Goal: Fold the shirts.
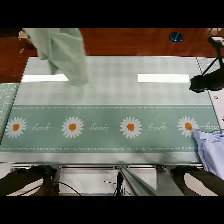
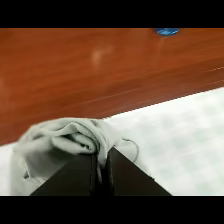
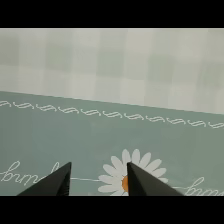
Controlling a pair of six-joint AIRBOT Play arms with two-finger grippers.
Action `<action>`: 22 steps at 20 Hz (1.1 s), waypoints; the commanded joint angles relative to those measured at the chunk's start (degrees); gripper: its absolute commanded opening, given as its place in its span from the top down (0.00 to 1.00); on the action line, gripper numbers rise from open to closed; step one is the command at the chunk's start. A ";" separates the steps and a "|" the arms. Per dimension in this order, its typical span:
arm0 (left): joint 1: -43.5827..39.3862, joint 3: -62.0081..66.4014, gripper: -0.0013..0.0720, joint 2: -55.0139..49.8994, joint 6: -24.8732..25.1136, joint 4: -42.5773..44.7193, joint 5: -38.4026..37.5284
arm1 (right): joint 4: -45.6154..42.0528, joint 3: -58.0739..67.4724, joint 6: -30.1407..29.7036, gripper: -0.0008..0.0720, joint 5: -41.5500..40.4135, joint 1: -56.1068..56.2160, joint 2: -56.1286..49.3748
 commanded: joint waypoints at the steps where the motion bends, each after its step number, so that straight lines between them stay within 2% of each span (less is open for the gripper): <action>1: -8.15 0.20 0.95 2.71 0.09 0.02 -0.48 | 0.02 0.02 0.00 0.44 0.07 0.04 5.16; 11: -21.99 -4.52 0.95 -2.86 -0.11 -1.60 -0.55 | 0.02 0.02 0.00 0.44 0.48 0.04 7.89; 20: -27.91 -4.52 0.93 -17.84 0.02 -16.52 -0.55 | 0.00 0.02 0.00 0.44 0.20 0.04 7.89; 21: -28.48 -4.52 0.73 -19.87 0.57 -19.67 -0.59 | -0.09 0.02 -0.02 0.44 0.15 0.04 7.89; 22: -28.81 -4.50 0.40 -21.24 1.70 -21.59 -1.20 | -0.66 0.02 0.00 0.44 0.15 0.04 7.89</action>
